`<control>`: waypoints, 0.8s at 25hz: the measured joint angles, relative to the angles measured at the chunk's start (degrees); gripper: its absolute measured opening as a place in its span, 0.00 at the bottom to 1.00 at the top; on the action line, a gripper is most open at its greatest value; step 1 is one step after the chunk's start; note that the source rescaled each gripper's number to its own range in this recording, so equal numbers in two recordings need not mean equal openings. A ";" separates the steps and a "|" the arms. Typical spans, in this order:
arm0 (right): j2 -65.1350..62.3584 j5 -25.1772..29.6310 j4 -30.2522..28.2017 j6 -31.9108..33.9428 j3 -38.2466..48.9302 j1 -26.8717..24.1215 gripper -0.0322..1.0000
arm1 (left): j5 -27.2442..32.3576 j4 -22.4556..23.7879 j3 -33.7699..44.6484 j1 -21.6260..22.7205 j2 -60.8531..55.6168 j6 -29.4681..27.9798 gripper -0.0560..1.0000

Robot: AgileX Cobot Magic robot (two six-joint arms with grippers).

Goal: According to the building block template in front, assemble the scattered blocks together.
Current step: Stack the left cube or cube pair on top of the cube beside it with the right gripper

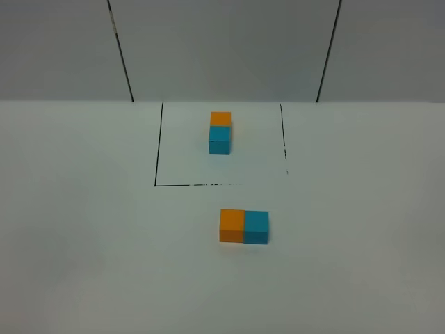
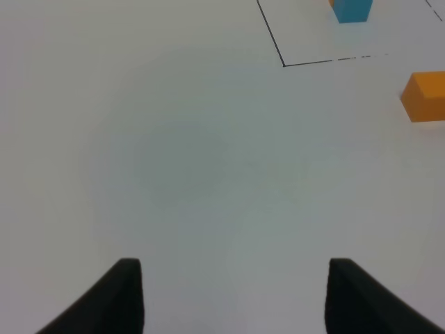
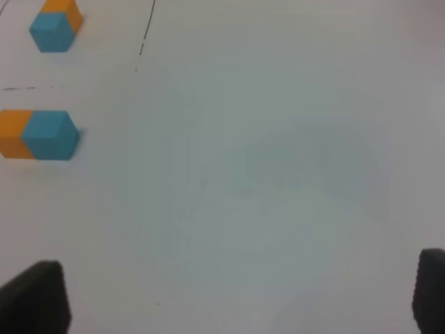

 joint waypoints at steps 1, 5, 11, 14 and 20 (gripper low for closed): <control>0.00 0.00 0.00 0.00 0.00 0.00 0.99 | 0.00 0.00 0.00 0.00 0.00 0.00 0.27; 0.00 0.00 0.00 0.00 0.00 0.00 0.99 | 0.00 0.00 0.00 0.00 0.00 0.00 0.27; 0.00 0.00 0.48 0.33 0.00 0.00 0.99 | 0.00 0.00 0.00 0.00 0.00 0.00 0.27; 0.20 0.26 2.99 0.43 -1.35 0.00 0.99 | 0.00 0.00 0.00 0.00 0.00 0.00 0.27; 13.08 -3.22 10.85 -8.33 -10.23 0.00 0.99 | 0.00 0.00 0.00 0.00 0.00 0.00 0.27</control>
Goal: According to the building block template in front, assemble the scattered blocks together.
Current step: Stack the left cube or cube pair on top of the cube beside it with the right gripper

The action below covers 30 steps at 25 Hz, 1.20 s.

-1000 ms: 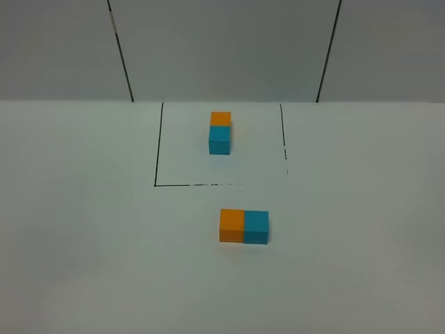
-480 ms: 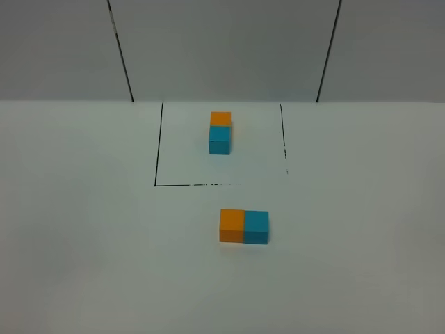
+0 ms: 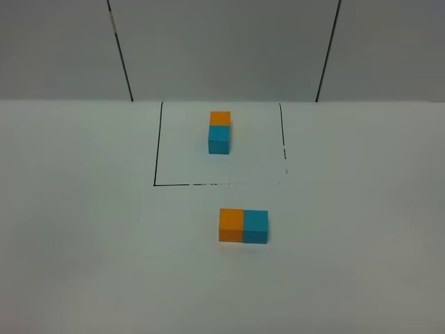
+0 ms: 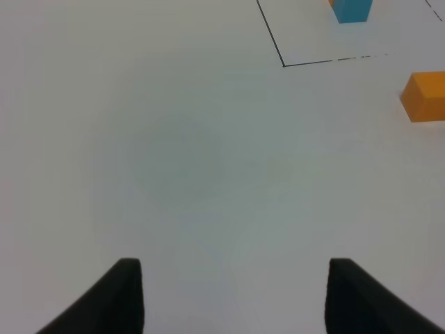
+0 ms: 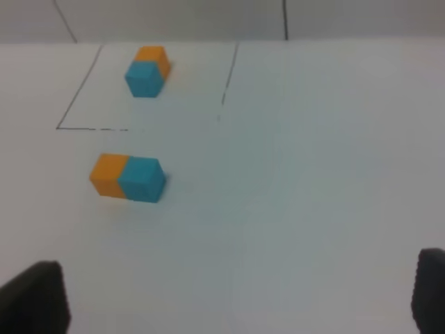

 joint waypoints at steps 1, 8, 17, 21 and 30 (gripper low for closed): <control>3.28 -0.24 1.05 -2.55 -1.68 0.00 0.99 | 0.00 0.00 0.00 0.00 0.00 0.00 0.27; 34.07 -1.77 1.83 -20.62 -8.77 4.84 0.99 | 0.00 0.00 0.00 0.00 0.00 0.00 0.27; 71.65 -6.49 -15.72 -33.78 -22.61 19.99 0.99 | 0.00 0.00 0.00 0.00 0.00 0.00 0.27; 84.83 -6.20 -19.62 -34.39 -32.31 23.86 0.99 | 0.00 0.00 0.00 0.00 0.00 0.00 0.27; 103.99 -2.60 -19.88 -36.57 -50.55 30.31 0.92 | 0.00 0.00 0.00 0.00 0.00 0.00 0.27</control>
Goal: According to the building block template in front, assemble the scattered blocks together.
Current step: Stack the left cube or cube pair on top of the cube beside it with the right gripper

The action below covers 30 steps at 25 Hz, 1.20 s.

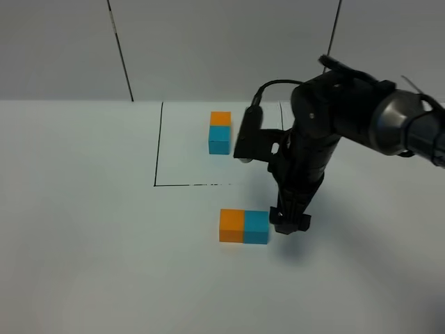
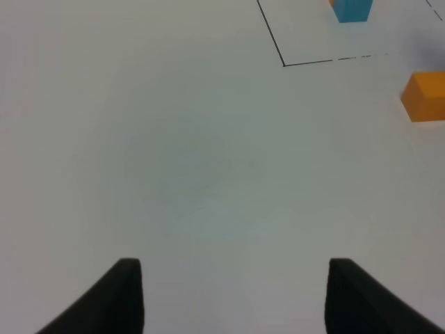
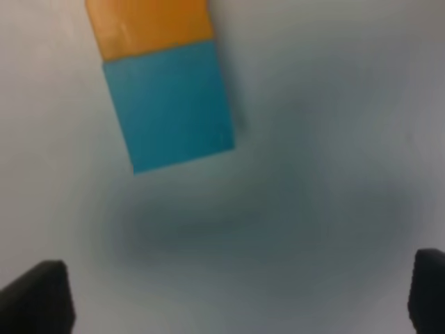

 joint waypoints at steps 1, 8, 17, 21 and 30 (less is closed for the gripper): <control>1.13 0.32 0.00 -0.64 -0.49 0.50 0.91 | 0.00 0.00 0.00 0.00 0.00 0.00 0.27; 4.19 -0.25 0.00 -5.79 -1.71 3.54 0.89 | 0.00 0.00 0.00 0.00 0.00 0.00 0.27; 10.07 -0.97 0.96 -5.97 -6.56 5.95 0.84 | 0.00 0.00 0.00 0.00 0.00 0.00 0.27; 12.22 -1.15 1.96 -5.97 -7.46 6.24 0.81 | 0.00 0.00 0.00 0.00 0.00 0.00 0.27; 14.45 -1.58 3.02 -5.97 -7.62 6.24 0.80 | 0.00 0.00 0.00 0.00 0.00 0.00 0.27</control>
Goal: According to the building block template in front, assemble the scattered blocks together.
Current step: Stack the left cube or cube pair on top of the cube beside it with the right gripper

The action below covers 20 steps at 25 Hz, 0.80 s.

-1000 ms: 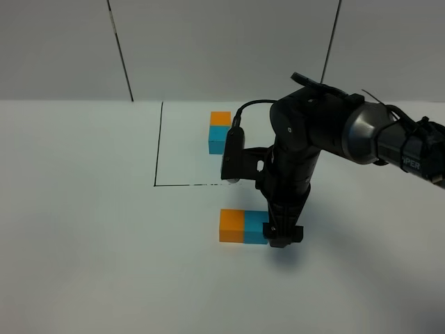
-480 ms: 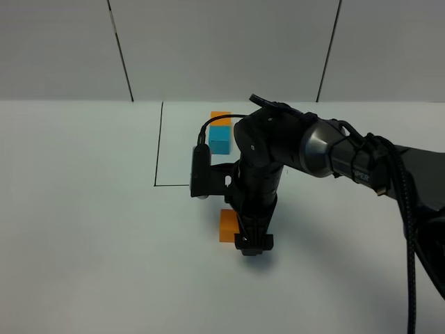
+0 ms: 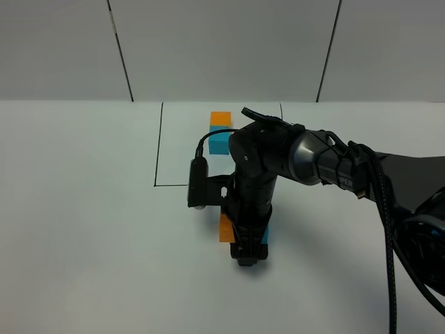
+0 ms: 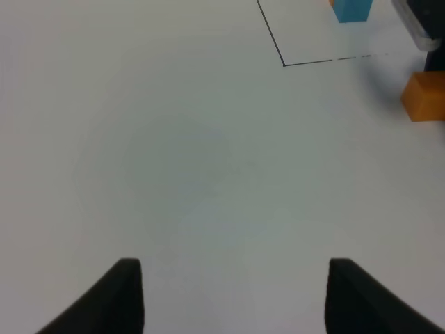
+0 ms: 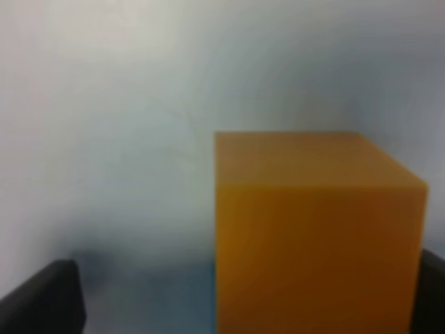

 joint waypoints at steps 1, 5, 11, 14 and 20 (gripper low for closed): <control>0.41 -0.06 0.06 0.00 0.00 0.00 0.80 | 0.00 0.00 0.00 0.00 0.00 0.00 0.27; 0.43 -1.14 0.69 0.00 0.00 0.00 0.80 | 0.00 0.00 0.00 0.00 0.00 0.00 0.27; 0.68 -1.14 1.93 0.00 -0.11 0.00 0.80 | 0.00 0.00 0.00 0.00 0.00 0.00 0.27; 0.68 -1.04 2.06 0.05 -0.11 0.00 0.74 | 0.00 0.00 0.00 0.00 0.00 0.00 0.27; 0.74 -1.62 2.57 0.17 -0.11 0.00 0.36 | 0.00 0.00 0.00 0.00 0.00 0.00 0.27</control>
